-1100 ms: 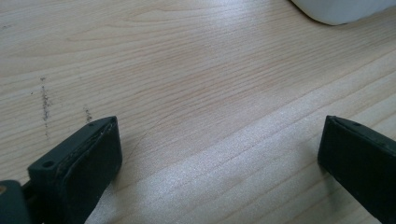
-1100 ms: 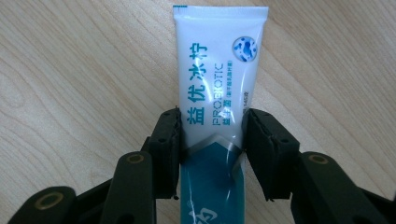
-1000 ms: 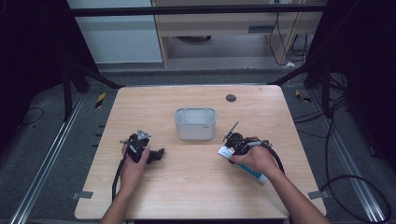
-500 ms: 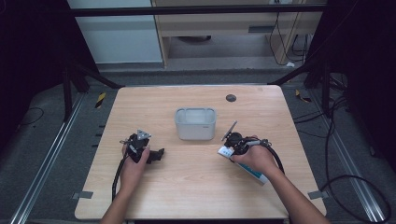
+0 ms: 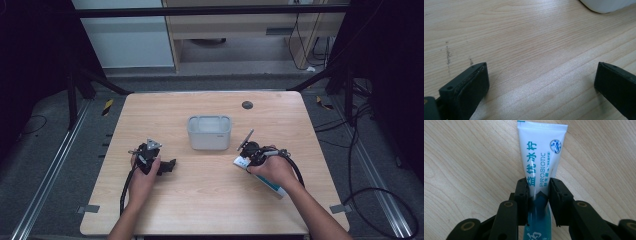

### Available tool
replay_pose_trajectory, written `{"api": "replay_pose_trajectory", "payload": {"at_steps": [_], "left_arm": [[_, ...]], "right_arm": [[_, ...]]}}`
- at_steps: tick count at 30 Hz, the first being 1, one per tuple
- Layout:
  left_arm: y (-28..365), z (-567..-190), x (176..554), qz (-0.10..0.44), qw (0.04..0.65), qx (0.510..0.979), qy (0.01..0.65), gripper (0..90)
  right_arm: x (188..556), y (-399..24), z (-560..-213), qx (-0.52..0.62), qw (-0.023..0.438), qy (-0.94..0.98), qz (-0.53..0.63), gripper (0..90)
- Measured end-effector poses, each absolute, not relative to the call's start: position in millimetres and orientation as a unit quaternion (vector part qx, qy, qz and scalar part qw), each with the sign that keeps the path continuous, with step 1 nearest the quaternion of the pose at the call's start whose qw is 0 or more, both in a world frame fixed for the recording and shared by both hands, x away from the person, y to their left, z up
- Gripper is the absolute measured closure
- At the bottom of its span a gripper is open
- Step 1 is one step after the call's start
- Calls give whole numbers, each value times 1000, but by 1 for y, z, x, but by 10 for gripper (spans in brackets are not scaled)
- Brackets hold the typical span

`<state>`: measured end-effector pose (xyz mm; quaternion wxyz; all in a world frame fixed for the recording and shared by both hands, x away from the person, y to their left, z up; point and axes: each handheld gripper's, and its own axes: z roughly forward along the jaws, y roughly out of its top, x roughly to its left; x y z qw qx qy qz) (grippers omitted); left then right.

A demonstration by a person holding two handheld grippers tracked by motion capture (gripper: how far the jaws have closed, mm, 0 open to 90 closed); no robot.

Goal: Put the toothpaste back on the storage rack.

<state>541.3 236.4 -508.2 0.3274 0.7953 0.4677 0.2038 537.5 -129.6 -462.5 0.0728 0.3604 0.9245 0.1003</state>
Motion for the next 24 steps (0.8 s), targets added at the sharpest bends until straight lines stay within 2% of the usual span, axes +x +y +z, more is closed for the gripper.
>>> {"api": "replay_pose_trajectory", "payload": {"at_steps": [24], "left_arm": [[236,-508,541,204,327,795,468,0]], "right_arm": [[534,-142,-459,378,71,912,140,781]]}}
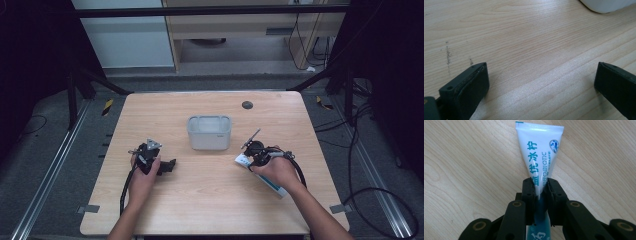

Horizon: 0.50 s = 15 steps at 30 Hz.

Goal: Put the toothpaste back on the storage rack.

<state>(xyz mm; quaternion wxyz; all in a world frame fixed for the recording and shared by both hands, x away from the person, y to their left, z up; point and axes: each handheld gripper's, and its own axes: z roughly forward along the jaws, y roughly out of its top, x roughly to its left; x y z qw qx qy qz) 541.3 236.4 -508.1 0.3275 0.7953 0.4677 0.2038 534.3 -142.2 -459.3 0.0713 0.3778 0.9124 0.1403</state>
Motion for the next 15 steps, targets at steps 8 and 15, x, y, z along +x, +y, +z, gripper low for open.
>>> {"api": "replay_pose_trajectory", "payload": {"at_steps": [8,15], "left_arm": [[236,-508,541,204,327,795,468,0],[236,-508,541,204,327,795,468,0]], "right_arm": [[533,-144,-457,377,73,912,146,790],[534,-148,-452,385,73,906,158,791]]}}
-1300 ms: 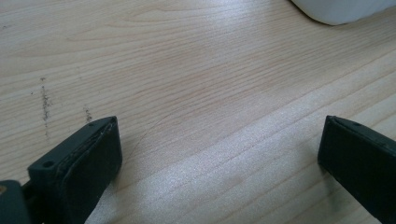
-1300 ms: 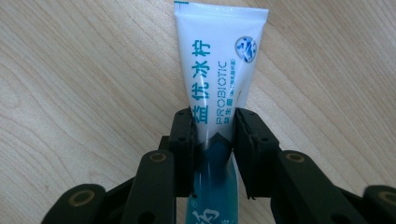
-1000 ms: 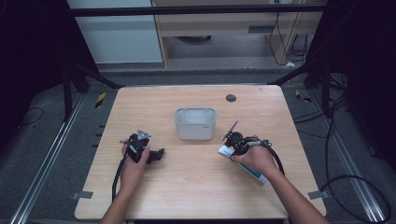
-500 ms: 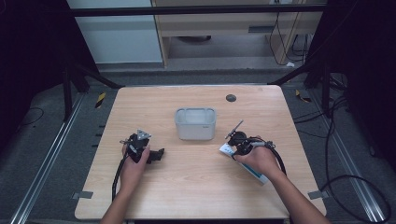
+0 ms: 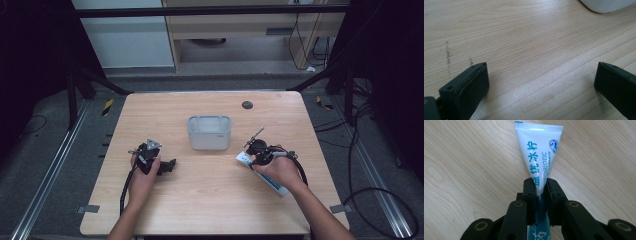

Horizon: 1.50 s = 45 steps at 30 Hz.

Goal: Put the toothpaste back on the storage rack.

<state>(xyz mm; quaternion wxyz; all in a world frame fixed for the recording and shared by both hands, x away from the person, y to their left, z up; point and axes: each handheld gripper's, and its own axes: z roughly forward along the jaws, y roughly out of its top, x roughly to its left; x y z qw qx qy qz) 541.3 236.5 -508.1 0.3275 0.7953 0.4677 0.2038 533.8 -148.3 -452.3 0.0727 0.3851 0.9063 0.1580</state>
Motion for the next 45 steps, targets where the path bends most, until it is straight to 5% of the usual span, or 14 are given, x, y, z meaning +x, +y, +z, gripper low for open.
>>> {"api": "replay_pose_trajectory", "payload": {"at_steps": [45], "left_arm": [[236,-508,541,204,327,795,468,0]], "right_arm": [[536,-178,-378,407,138,858,281,797]]}}
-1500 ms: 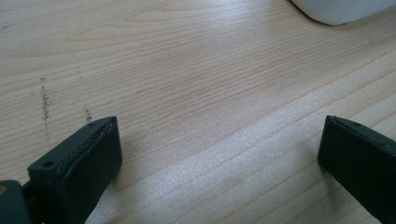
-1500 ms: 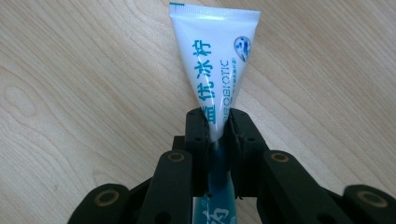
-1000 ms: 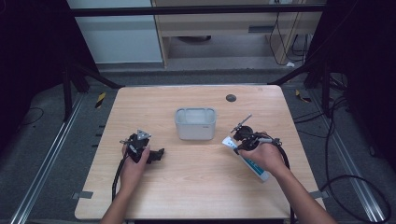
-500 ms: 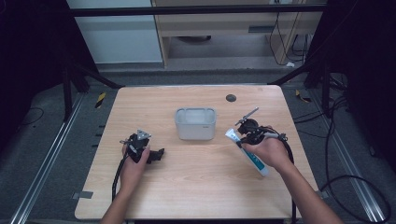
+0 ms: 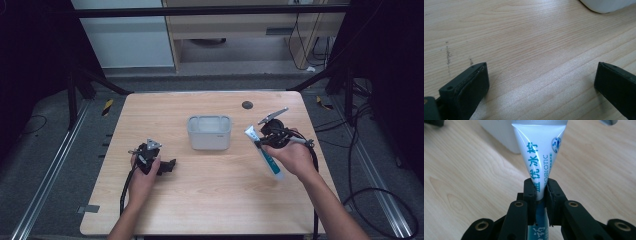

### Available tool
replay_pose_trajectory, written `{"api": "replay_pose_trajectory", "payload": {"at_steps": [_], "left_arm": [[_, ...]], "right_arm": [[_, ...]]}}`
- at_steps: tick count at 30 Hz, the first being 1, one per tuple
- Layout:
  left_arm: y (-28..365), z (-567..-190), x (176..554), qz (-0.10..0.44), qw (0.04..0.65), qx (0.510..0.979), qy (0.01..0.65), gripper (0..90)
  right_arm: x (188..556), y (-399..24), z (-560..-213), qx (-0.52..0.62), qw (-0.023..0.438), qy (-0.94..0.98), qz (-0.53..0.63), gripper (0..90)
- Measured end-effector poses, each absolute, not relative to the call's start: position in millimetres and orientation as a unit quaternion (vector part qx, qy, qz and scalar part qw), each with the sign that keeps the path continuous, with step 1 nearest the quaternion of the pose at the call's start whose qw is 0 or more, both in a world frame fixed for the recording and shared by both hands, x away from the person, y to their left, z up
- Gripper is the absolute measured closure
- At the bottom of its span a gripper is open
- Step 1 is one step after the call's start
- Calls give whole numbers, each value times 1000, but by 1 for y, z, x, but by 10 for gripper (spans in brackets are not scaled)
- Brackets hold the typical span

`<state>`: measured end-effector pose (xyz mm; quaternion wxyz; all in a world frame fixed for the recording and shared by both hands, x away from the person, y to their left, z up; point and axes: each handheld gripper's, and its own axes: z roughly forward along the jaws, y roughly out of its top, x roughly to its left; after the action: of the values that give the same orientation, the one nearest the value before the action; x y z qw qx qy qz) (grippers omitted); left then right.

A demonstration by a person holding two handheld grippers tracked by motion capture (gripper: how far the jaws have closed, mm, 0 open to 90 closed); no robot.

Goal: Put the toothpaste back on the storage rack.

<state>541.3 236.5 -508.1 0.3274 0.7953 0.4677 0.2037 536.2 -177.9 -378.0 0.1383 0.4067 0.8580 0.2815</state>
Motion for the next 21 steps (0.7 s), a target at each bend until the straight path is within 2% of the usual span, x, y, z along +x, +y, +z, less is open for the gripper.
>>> {"api": "replay_pose_trajectory", "payload": {"at_steps": [5,21], "left_arm": [[236,-508,541,204,327,795,468,0],[236,-508,541,204,327,795,468,0]], "right_arm": [[534,-180,-368,401,159,846,312,798],[531,-178,-345,395,184,824,362,799]]}}
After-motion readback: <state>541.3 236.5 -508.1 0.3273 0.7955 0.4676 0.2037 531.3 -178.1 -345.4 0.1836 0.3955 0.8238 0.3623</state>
